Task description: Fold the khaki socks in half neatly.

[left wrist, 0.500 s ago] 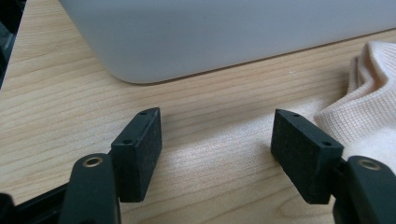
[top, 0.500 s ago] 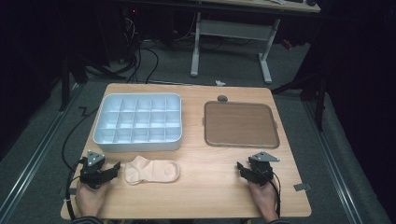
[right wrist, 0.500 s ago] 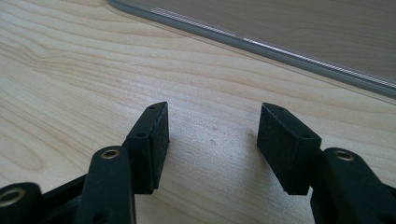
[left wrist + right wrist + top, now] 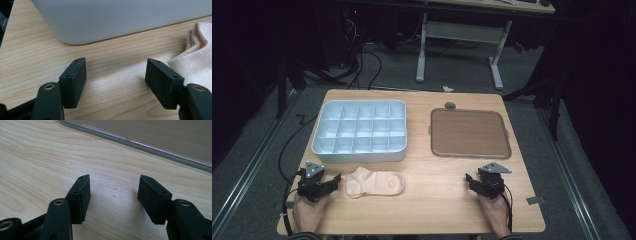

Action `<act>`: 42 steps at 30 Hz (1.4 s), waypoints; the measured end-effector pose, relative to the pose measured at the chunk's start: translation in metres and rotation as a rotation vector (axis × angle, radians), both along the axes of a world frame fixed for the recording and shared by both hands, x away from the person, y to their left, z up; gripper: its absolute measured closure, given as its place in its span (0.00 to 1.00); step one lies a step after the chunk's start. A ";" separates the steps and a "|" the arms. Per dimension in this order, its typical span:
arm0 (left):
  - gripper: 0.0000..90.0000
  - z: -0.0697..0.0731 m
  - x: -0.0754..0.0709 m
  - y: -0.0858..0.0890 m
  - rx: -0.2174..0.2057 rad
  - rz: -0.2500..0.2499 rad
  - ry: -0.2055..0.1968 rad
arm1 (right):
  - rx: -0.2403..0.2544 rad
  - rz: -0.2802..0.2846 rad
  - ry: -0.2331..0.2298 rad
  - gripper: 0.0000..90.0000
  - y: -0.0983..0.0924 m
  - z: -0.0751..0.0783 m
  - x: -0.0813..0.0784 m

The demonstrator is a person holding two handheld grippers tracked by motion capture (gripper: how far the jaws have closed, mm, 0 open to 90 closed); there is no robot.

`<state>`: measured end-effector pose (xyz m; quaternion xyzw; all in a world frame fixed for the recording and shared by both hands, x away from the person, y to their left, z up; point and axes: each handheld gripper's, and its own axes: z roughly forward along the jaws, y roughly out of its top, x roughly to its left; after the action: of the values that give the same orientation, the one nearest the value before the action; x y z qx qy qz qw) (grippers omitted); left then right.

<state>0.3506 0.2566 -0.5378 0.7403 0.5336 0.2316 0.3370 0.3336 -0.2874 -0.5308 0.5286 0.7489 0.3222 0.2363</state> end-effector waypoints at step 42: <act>0.43 0.007 -0.009 0.008 -0.130 -0.038 -0.009 | 0.005 0.007 -0.002 0.55 -0.001 0.001 0.000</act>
<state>0.3415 0.2644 -0.5308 0.7258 0.5316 0.1933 0.3913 0.3335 -0.2884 -0.5302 0.5265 0.7496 0.3255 0.2345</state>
